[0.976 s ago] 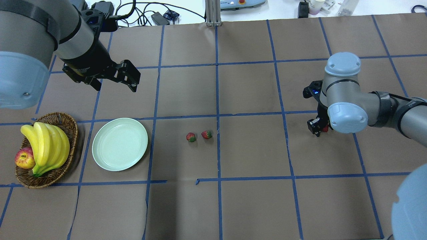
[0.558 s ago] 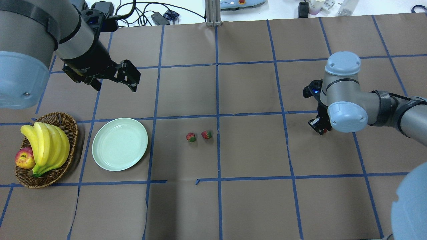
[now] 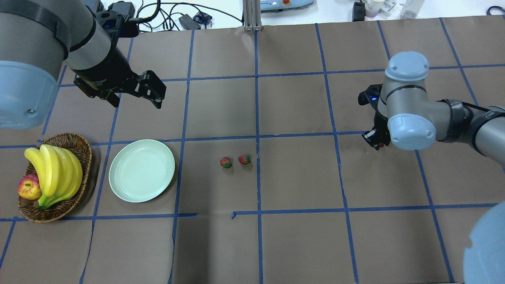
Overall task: Collect all strawberries into plate
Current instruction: 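Carry the strawberry and set it beside the other two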
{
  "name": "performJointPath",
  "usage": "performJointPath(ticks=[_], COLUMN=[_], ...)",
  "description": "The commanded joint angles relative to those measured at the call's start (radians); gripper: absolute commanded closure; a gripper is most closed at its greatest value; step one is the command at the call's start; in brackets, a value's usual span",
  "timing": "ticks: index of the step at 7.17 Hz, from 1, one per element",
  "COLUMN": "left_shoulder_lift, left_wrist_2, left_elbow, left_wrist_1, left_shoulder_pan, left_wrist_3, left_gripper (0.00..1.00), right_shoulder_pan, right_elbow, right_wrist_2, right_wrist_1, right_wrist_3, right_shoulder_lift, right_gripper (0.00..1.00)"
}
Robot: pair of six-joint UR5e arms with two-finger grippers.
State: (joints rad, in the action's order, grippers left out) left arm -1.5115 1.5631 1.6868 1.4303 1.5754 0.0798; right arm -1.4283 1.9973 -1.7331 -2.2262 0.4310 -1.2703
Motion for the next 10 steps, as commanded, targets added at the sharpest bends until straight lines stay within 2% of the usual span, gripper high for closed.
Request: performJointPath(ticks=[1,4,6,7,8,10], left_shoulder_lift=[0.001,-0.001,0.002,0.002,0.001,0.002], left_wrist_2=[0.000,-0.002,0.000,-0.002,-0.002,0.000], left_elbow=[-0.001,0.001,0.001,0.001,0.001,0.001], left_wrist_1=[-0.001,-0.001,-0.001,-0.001,-0.001,-0.001], left_shoulder_pan=[0.000,0.000,0.000,0.000,0.000,0.000], left_wrist_3=[0.000,0.000,0.000,0.000,0.000,0.000], left_gripper=[0.00,0.00,0.00,0.00,0.00,0.00], right_shoulder_pan=[-0.120,-0.385,-0.594,-0.645,-0.681,-0.704], right_elbow=[-0.023,-0.057,-0.064,-0.066,-0.065,-0.069], right_wrist_2=[0.059,0.115,0.119,0.156,0.225,0.251], right_wrist_1=[-0.007,-0.009,-0.016,-0.018,-0.068,-0.171], right_wrist_3=[-0.261,-0.680,-0.935,-0.996,-1.050,-1.083], right_shoulder_lift=[0.003,0.012,0.014,0.014,0.019,0.119], right_gripper=[1.00,1.00,1.00,1.00,1.00,1.00])
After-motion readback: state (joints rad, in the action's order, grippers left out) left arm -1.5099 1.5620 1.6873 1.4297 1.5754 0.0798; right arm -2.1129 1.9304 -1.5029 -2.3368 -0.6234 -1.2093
